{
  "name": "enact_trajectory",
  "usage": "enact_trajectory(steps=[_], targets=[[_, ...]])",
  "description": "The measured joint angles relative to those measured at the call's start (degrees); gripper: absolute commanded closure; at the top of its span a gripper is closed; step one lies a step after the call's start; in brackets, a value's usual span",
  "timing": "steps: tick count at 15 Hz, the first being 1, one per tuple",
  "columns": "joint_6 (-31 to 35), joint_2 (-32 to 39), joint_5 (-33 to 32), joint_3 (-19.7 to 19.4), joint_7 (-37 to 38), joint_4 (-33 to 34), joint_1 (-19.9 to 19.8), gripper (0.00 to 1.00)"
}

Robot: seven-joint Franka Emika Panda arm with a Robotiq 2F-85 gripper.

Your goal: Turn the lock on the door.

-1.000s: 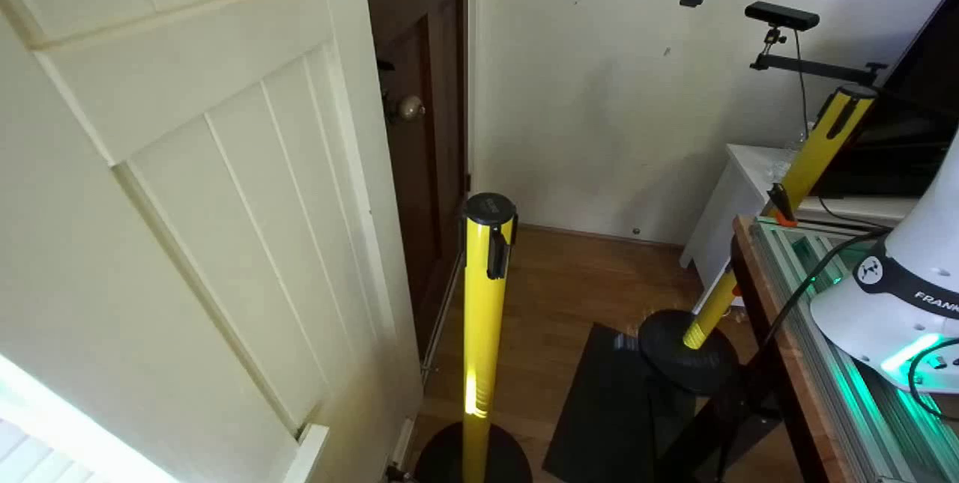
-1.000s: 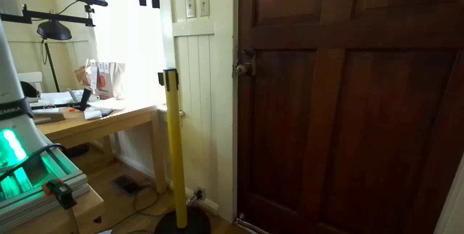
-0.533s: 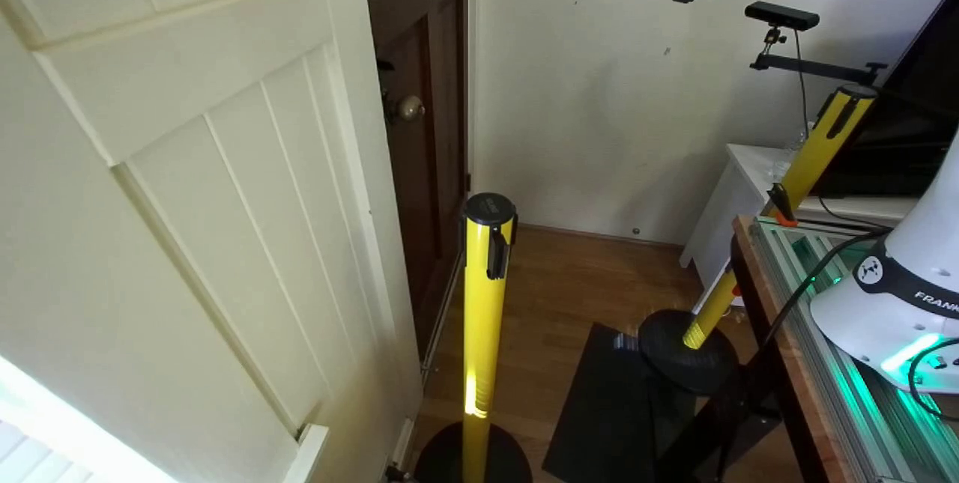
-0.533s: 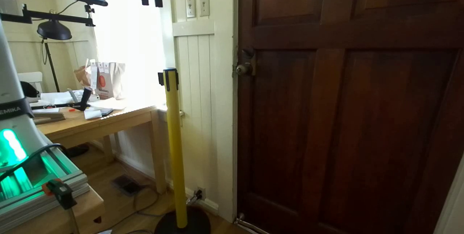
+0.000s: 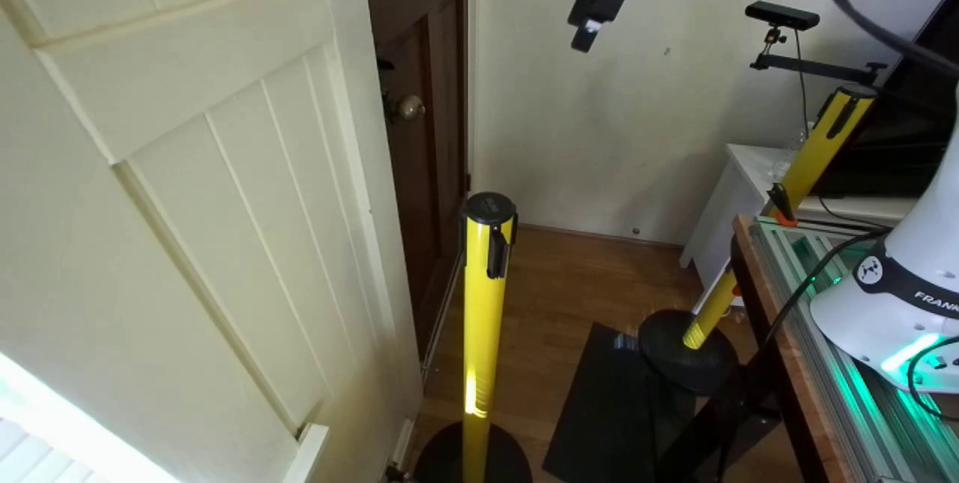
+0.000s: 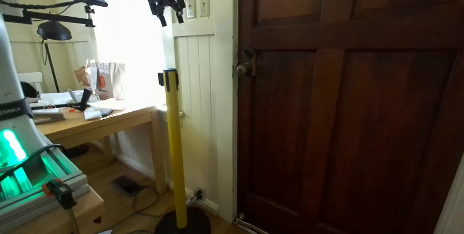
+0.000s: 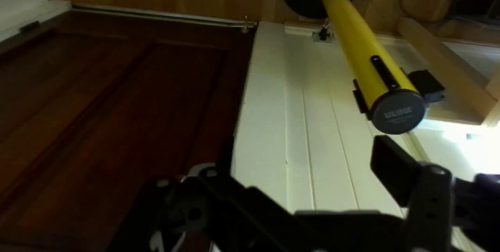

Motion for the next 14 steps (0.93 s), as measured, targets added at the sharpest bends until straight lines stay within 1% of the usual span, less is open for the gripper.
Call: enact_trajectory(steps=[2, 5, 6, 8, 9, 10, 11, 13, 14], targets=[[7.6, 6.0, -5.3, -0.3, -1.4, 0.6, -0.9, 0.56], [19.7, 15.0, -12.7, -2.3, -5.5, 2.1, -3.5, 0.78], [23.5, 17.7, -15.0, -3.0, -6.8, 2.7, -4.4, 0.59], [24.8, 20.0, -15.2, -3.4, -7.0, 3.1, -4.9, 0.74], [24.8, 19.9, -15.2, -3.3, -6.9, 3.1, -4.8, 0.77], [24.6, 19.4, -15.2, -3.1, -6.9, 3.1, -4.7, 0.78], [24.4, 18.9, -15.2, -3.0, -6.8, 3.1, -4.6, 0.94], [24.3, 18.5, -15.2, -3.0, -6.9, 3.1, -4.5, 1.0], [24.9, 18.6, -15.5, -3.1, -7.0, 3.0, -4.5, 1.0]])
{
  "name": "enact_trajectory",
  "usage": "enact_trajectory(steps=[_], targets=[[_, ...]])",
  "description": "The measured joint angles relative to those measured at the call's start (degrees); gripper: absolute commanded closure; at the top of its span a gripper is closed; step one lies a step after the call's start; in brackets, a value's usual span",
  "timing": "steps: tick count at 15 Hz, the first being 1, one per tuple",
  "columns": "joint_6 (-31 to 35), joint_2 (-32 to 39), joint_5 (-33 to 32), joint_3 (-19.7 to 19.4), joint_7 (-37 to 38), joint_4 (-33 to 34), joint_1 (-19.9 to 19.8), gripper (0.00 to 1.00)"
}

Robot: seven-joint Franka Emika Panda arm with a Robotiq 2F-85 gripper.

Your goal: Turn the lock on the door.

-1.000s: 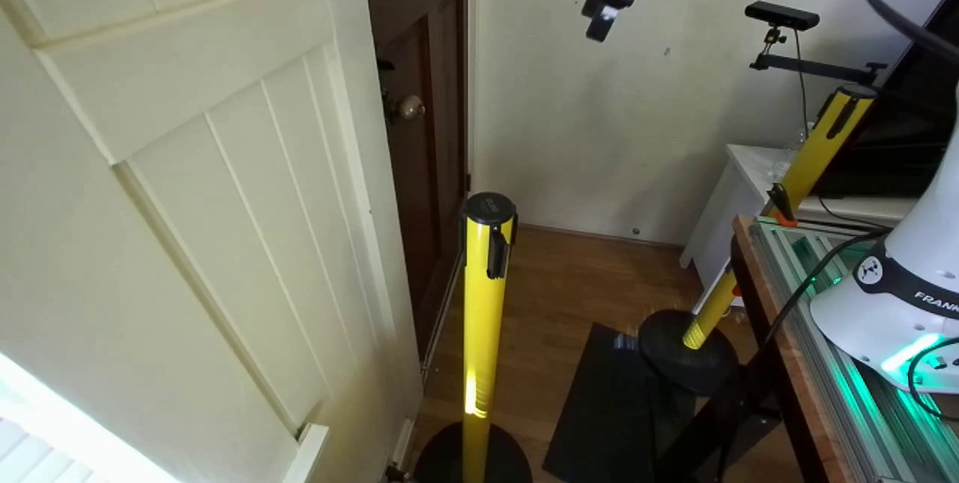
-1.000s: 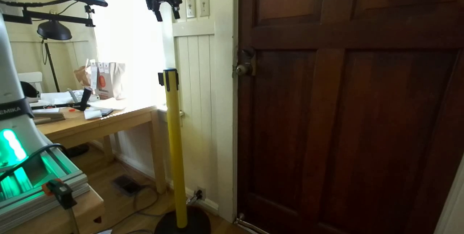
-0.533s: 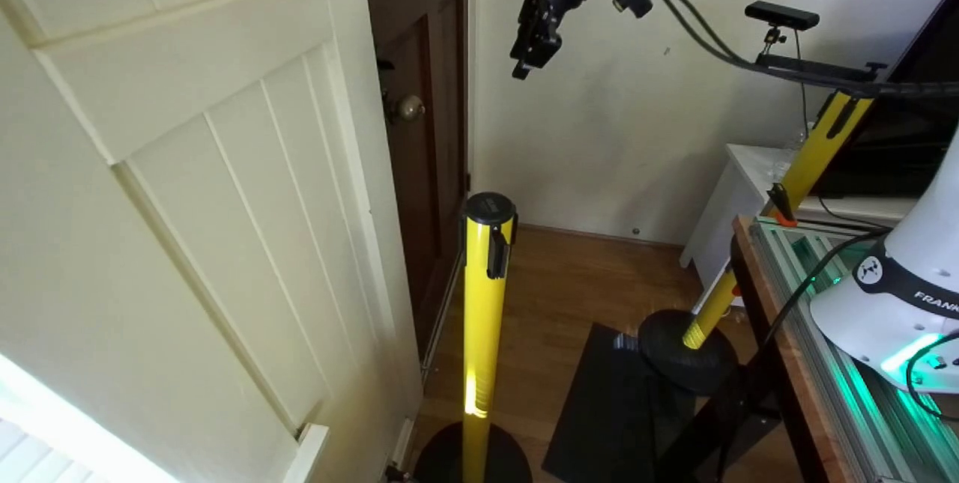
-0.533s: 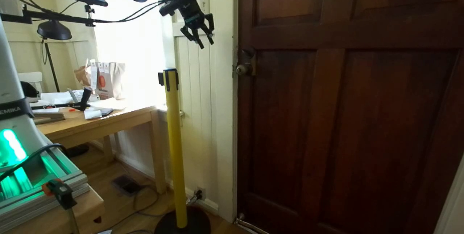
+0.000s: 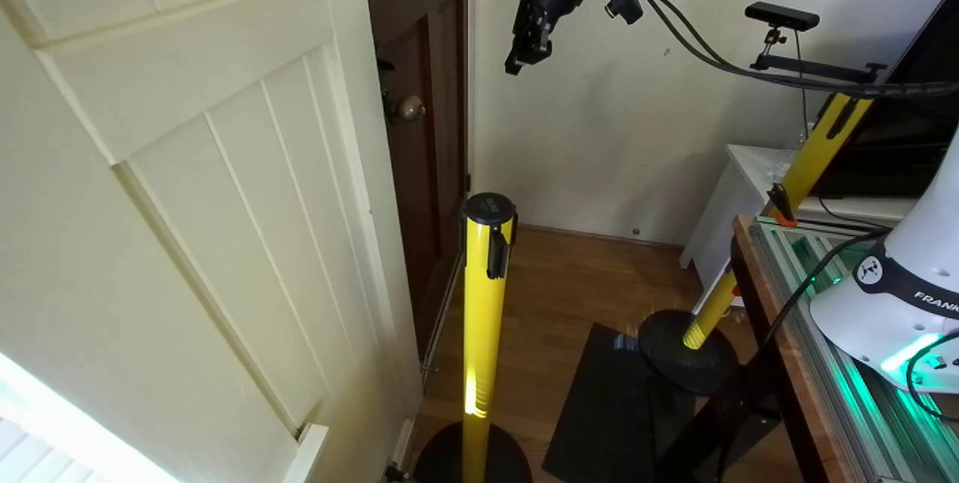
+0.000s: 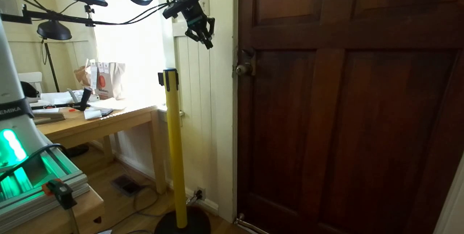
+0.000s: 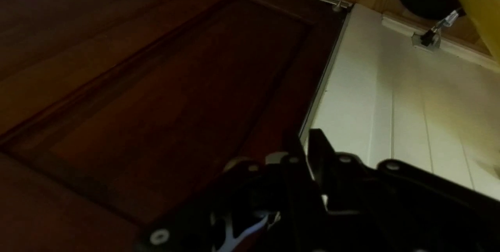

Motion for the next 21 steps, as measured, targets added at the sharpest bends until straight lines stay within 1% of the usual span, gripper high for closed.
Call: enact_trajectory(steps=[2, 4, 8, 10, 12, 14, 16, 19, 21], targets=[[3.8, 0.8, -3.9, 0.0, -0.3, 0.0, -0.4, 1.0], [8.9, 2.4, -9.9, -0.2, -0.2, -0.1, -1.1, 1.0], [19.4, 6.5, -27.5, -0.8, 3.8, 1.2, -3.9, 1.0], [22.7, 8.3, -36.0, -2.3, 6.6, 4.3, -4.7, 1.0], [25.4, 10.1, -44.6, -4.2, 11.4, 9.0, -4.7, 1.0], [26.5, 11.8, -52.6, -5.3, 18.2, 13.7, -4.2, 1.0], [26.4, 13.4, -58.7, -5.5, 24.9, 16.7, -3.3, 1.0], [25.1, 16.4, -65.6, -5.4, 34.4, 18.7, -1.4, 1.0], [23.4, 18.6, -68.5, -5.1, 39.7, 19.1, -0.2, 1.0]])
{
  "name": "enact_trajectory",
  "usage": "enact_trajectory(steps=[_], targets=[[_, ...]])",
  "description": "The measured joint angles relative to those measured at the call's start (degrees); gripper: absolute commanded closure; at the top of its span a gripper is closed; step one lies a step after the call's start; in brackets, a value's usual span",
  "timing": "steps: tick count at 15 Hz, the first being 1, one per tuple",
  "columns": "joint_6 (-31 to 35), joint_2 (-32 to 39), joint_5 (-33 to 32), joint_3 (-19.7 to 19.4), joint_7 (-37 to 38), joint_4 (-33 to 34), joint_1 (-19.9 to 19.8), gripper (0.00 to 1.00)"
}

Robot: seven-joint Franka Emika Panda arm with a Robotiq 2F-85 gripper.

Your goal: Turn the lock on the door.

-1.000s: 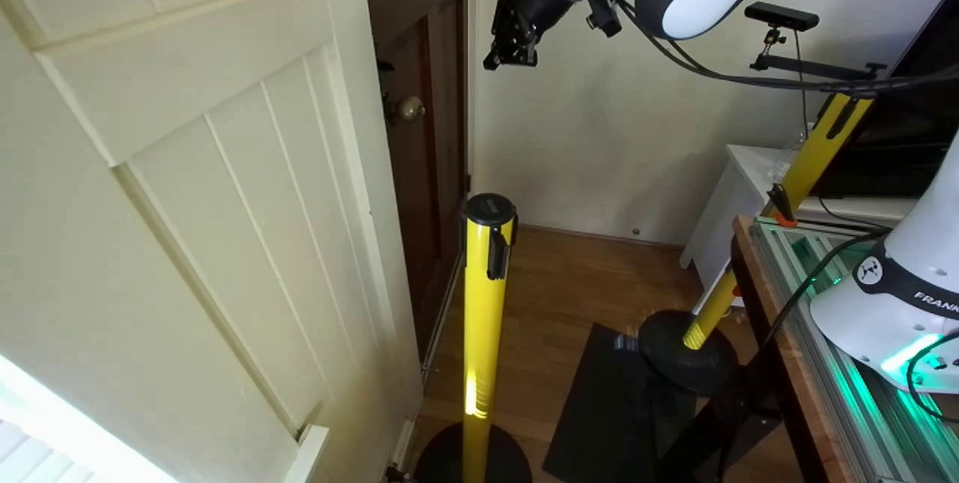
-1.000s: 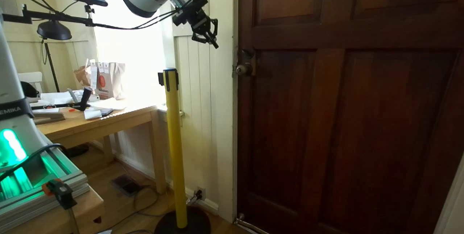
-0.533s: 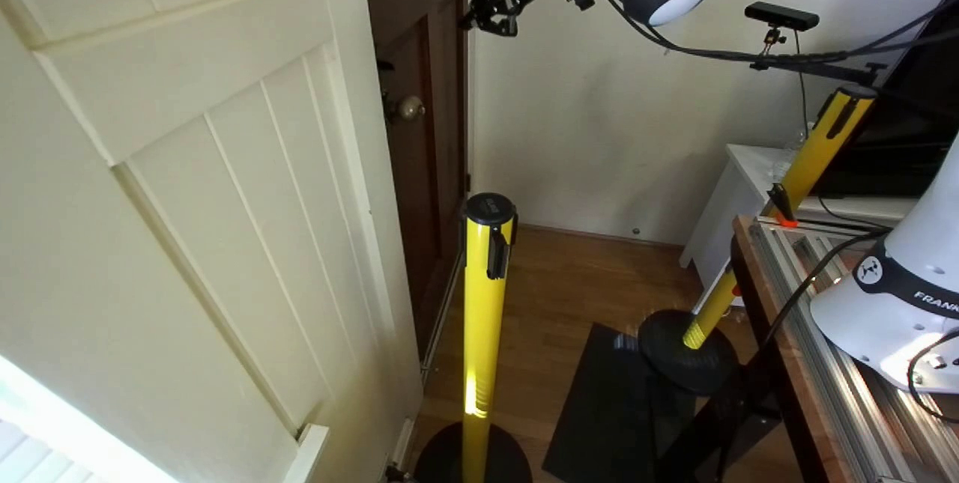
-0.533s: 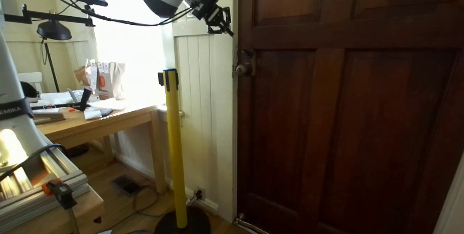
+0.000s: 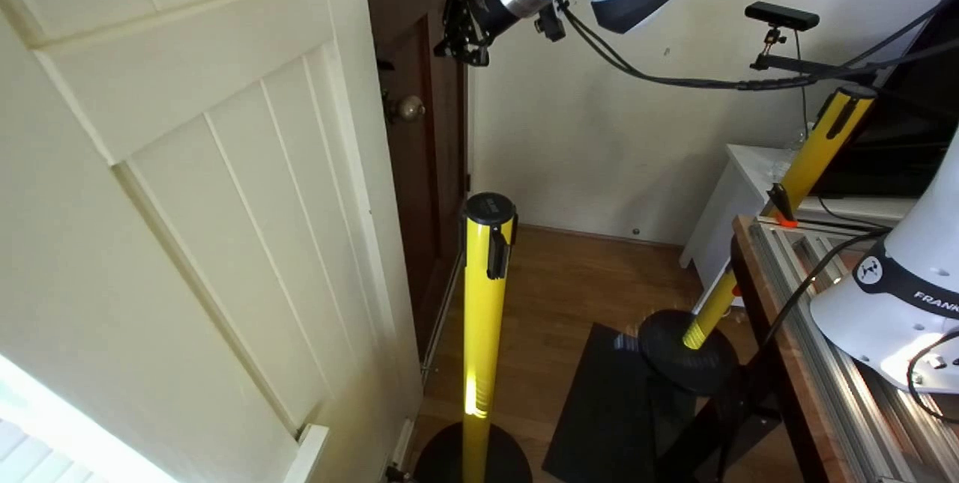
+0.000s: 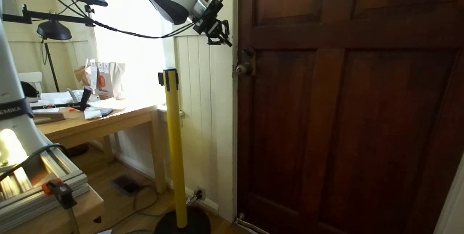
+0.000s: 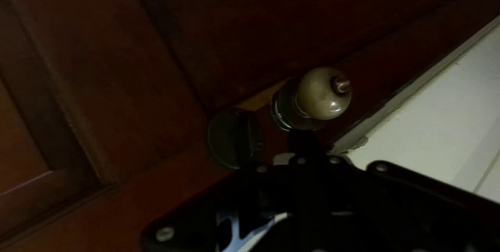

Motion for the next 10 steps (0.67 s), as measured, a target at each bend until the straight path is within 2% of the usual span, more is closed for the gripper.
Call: enact_trajectory(steps=[4, 10], targets=[[-1.5, 4.1, -5.7, 0.1, 9.9, 2.8, 1.3, 0.99], [-1.5, 5.1, -5.8, 0.1, 10.6, 4.2, 1.3, 1.0]])
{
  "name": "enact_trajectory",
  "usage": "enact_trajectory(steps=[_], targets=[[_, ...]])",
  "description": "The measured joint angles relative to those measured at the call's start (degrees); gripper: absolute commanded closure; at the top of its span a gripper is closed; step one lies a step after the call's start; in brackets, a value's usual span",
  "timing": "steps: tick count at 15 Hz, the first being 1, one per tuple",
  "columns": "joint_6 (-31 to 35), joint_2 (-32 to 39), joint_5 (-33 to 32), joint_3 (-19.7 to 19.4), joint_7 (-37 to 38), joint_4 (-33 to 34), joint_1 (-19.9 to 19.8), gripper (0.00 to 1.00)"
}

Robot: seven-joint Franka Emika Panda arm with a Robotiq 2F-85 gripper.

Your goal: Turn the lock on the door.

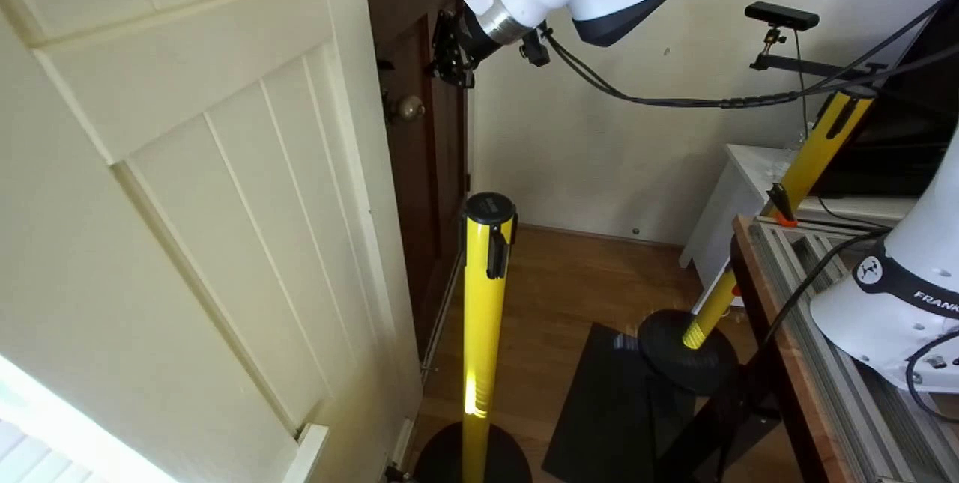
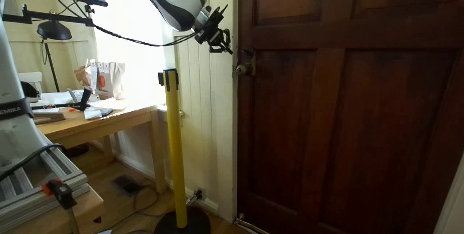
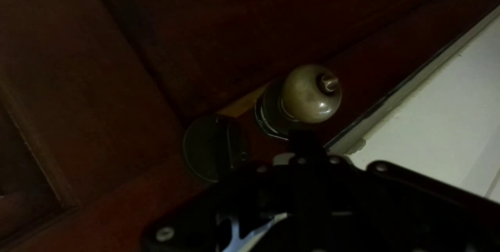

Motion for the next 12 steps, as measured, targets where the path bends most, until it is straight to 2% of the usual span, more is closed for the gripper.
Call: enact_trajectory(steps=[6, 12], targets=[[0.0, 7.1, -1.2, 0.9, 4.4, 8.3, 0.0, 1.0], [0.0, 13.1, -7.7, 1.6, 12.8, 17.9, 0.0, 1.0]])
